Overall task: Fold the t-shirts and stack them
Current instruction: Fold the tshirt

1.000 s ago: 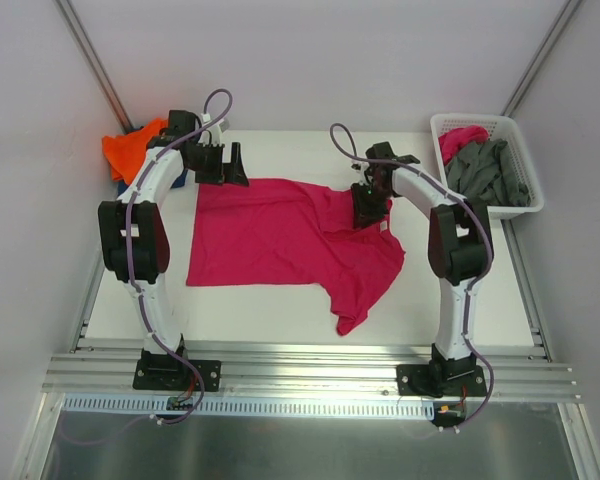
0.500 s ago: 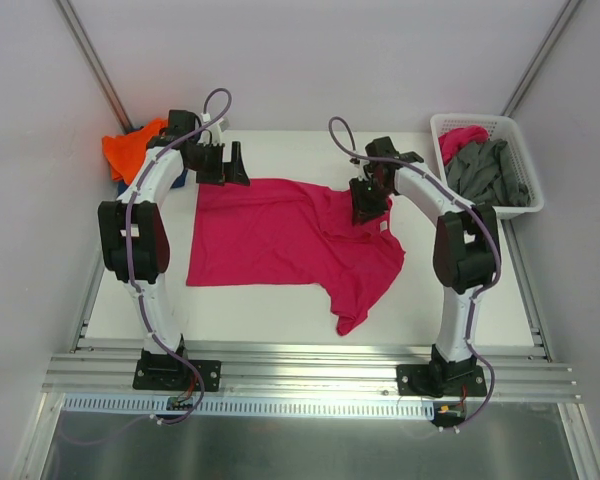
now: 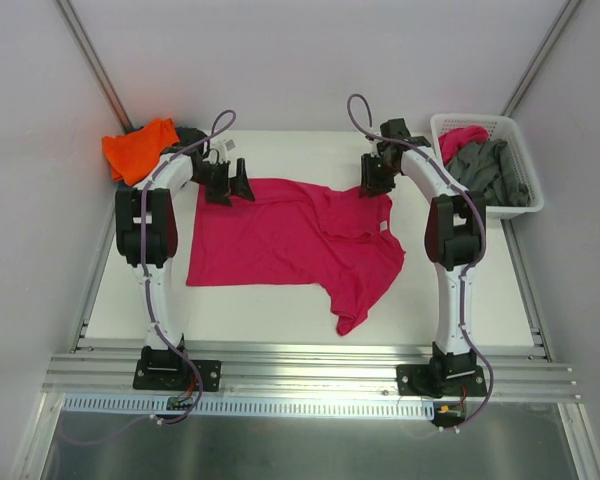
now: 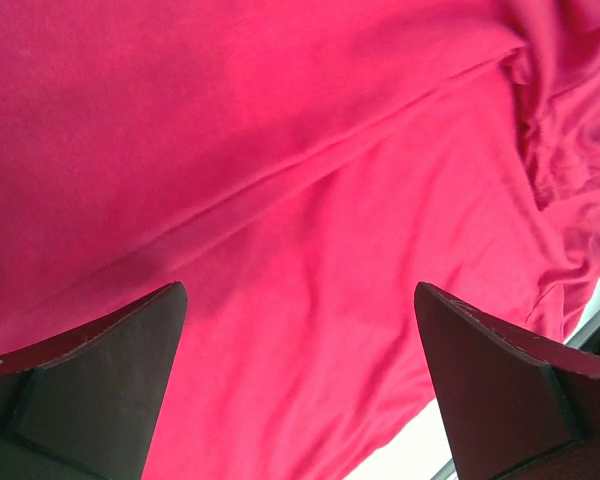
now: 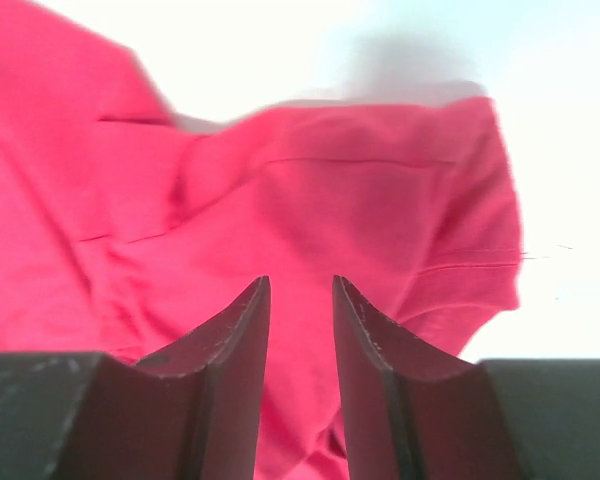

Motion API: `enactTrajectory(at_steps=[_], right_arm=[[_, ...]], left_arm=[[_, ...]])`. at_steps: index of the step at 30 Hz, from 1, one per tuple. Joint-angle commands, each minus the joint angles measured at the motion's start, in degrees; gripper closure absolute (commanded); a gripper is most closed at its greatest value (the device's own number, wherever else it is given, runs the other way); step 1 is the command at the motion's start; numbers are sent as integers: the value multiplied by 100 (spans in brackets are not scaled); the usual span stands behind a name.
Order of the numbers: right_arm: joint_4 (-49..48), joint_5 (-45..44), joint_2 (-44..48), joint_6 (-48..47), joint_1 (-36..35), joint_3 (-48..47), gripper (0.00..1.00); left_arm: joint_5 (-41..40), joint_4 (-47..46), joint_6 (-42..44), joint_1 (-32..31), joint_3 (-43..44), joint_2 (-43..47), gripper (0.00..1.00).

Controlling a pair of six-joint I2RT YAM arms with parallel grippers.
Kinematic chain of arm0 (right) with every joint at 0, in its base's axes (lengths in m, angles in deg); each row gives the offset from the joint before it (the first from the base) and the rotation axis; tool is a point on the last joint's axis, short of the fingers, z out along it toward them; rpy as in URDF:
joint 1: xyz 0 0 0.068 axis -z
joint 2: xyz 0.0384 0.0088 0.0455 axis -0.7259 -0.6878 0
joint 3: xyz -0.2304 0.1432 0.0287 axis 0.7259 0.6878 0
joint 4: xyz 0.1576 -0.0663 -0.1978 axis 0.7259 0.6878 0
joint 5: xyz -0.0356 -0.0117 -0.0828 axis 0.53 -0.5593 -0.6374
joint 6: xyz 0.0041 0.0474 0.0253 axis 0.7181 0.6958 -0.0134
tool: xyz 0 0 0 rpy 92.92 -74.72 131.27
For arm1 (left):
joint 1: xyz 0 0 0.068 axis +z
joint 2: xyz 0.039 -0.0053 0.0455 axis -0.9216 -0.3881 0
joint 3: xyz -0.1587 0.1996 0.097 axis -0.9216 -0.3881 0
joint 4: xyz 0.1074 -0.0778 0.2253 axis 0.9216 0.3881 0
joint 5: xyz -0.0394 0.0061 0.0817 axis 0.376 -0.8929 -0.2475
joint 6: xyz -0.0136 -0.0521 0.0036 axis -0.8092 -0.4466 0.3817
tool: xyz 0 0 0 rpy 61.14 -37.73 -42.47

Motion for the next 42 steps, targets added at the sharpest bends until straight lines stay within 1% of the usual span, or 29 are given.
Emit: enactTrajectory(at_steps=[1, 7, 13, 19, 26, 34, 38, 39, 42], right_arm=[[67, 63, -103, 130, 154, -200, 65], [67, 134, -305, 227, 409, -15, 64], [58, 64, -717, 323, 628, -481, 63], [-47, -6, -1017, 631, 734, -1087, 53], [-346, -130, -1316, 789, 805, -1782, 52], [-417, -384, -1378, 877, 787, -1905, 52], [-355, -464, -1334, 833, 735, -1809, 52], [-346, -472, -1316, 807, 717, -1748, 52], [-355, -271, -1220, 597, 656, -1747, 55]], left_arm=[[280, 104, -193, 68, 311, -133, 1], [377, 140, -280, 68, 311, -317, 1], [289, 210, -149, 68, 206, -186, 1], [315, 298, -131, 77, 92, -55, 1], [403, 324, -149, 77, -295, 288, 1], [87, 421, -34, 95, -471, 526, 1], [34, 430, -52, 104, -252, 421, 1], [130, 447, -61, 252, -156, 377, 1], [140, 456, 44, 244, 327, 228, 1]])
